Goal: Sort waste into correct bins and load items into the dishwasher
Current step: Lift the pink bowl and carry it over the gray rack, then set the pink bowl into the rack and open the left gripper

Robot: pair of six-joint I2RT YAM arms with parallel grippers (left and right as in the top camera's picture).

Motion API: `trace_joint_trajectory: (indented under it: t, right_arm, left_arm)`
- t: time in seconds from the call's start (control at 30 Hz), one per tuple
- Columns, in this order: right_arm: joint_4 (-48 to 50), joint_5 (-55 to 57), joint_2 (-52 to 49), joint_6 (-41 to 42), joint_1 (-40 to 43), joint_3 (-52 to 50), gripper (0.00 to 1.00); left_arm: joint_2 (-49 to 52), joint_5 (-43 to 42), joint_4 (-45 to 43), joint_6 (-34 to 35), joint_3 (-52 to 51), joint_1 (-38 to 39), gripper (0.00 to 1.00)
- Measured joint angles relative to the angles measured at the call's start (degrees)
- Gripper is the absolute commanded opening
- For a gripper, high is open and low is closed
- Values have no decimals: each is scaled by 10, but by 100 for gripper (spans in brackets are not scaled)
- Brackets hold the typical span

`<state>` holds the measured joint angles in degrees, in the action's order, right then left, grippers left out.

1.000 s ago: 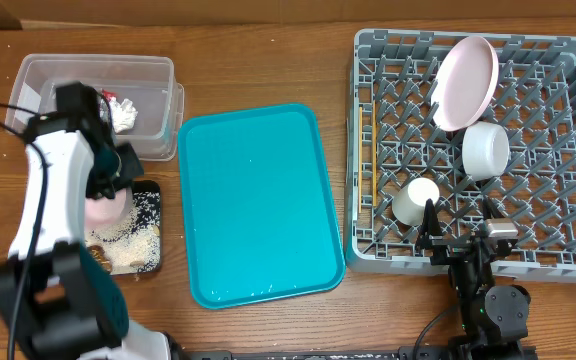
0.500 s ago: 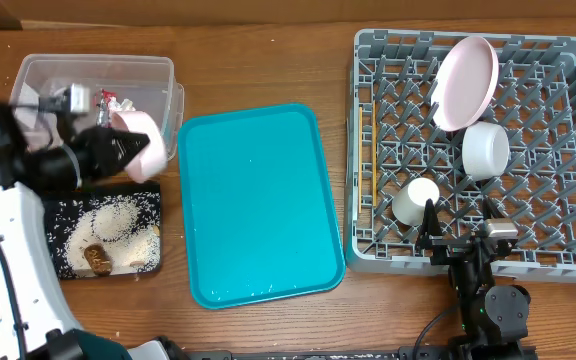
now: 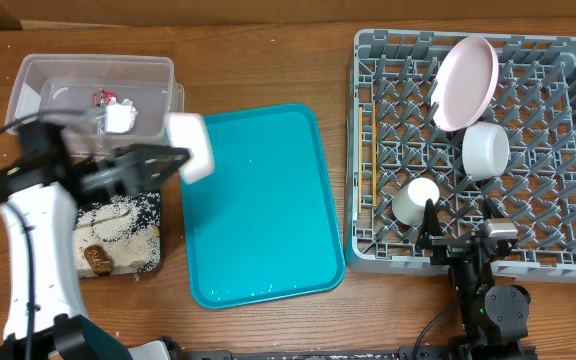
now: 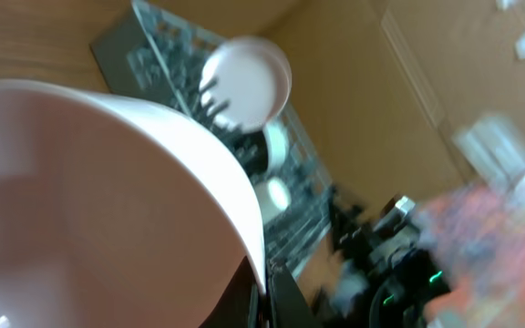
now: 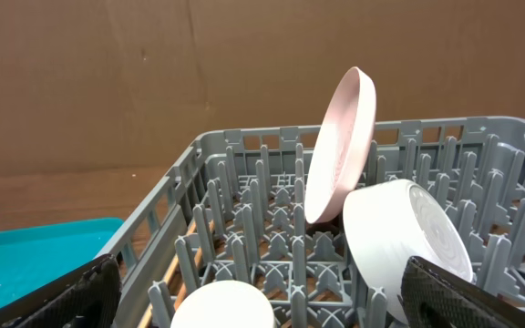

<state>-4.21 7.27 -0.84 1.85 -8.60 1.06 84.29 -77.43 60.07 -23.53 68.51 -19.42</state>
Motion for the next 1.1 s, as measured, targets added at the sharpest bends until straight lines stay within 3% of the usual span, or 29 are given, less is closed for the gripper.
trace_joint_trajectory:
  t: [0.2,0.3,0.43,0.6,0.7,0.9,1.1]
  right_arm:
    - [0,0,0,0,0,0,100]
    - [0,0,0,0,0,0,100]
    - [-1,0,0,0,0,0,100]
    - [0,0,0,0,0,0,100]
    - [0,0,1,0,0,0,100]
    - [0,0,0,0,0,0,100]
    - [0,0,0,0,0,0,100]
  left_arm:
    - [1,242,-223,193,33,222,4]
    - [11,304,-374,296,36,315,4]
    - [52,332,-579,432,45,399,4]
    - [175,303,-893,628,53,471,4]
    - [246,289,-999,729,57,495,4]
    - [363,279,-1098,874,81,518,4]
    - [404,279,-1101,926,91,523,8]
